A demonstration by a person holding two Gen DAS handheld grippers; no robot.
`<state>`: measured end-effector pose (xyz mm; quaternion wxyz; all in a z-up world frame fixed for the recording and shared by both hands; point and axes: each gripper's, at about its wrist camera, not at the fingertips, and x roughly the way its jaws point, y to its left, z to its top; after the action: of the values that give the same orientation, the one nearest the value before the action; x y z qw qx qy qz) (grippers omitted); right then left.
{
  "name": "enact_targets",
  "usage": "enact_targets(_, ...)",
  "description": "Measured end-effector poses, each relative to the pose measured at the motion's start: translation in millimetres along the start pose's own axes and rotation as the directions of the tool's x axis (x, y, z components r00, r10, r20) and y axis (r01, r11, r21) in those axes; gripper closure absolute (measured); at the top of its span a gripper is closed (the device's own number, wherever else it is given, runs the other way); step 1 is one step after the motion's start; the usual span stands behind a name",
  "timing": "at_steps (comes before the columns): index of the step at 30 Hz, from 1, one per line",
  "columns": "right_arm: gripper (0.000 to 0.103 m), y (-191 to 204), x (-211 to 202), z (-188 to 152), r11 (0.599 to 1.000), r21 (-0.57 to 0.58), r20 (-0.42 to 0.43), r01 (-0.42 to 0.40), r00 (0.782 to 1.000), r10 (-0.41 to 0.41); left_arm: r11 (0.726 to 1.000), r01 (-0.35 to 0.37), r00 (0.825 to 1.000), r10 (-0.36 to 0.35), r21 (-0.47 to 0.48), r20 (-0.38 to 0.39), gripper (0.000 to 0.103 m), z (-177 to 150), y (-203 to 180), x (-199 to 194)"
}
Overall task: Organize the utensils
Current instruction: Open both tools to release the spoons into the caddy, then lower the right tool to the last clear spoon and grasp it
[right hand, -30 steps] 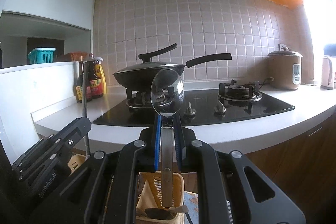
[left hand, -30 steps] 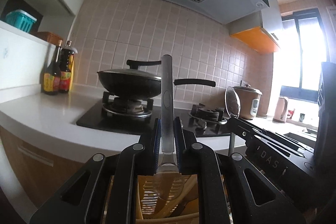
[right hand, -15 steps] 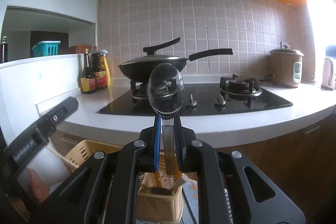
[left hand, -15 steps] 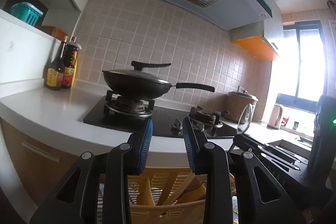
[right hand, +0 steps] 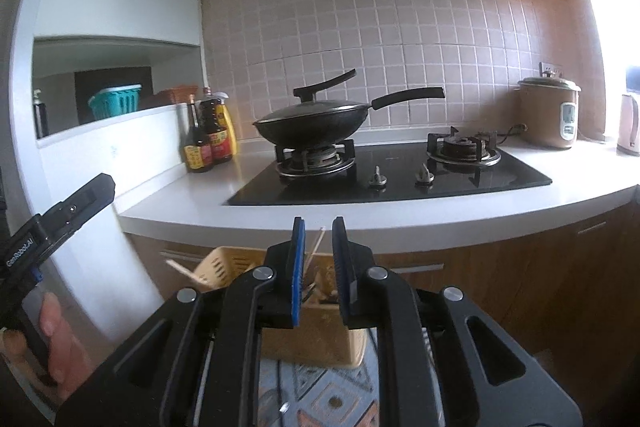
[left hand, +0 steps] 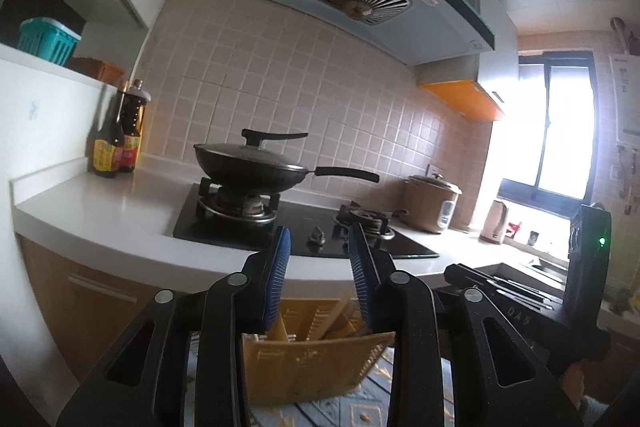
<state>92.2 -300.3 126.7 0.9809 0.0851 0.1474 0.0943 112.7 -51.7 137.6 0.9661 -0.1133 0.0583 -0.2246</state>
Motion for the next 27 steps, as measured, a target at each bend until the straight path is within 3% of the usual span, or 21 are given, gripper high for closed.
enact_targets(4,0.077,5,-23,4,0.999,0.035,-0.033,-0.031,0.999,0.032,1.000,0.013,1.000,-0.013,-0.007,-0.016,0.069,10,0,-22)
enact_targets(8,0.053,15,-39,3,0.996,0.066,-0.071,-0.055,0.996,0.059,0.999,0.036,0.997,-0.037,-0.021,-0.064,0.063,13,1,-39)
enact_targets(9,0.051,18,-41,2,0.996,0.066,-0.079,-0.055,0.995,0.060,0.999,0.041,0.996,-0.043,-0.024,-0.072,0.063,14,1,-41)
enact_targets(14,0.050,36,-45,-9,0.999,0.037,-0.157,-0.035,0.987,0.041,0.999,0.035,0.993,-0.034,0.004,-0.110,0.063,9,0,-56)
enact_targets(19,0.049,48,-42,-27,1.000,0.015,-0.239,-0.006,0.971,0.009,0.999,0.036,0.993,-0.035,0.008,-0.111,0.052,2,4,-70)
enact_targets(27,0.049,48,-12,-60,0.999,0.032,-0.400,0.042,0.916,-0.026,0.999,0.031,0.986,-0.029,0.013,-0.167,0.049,-17,16,-69)
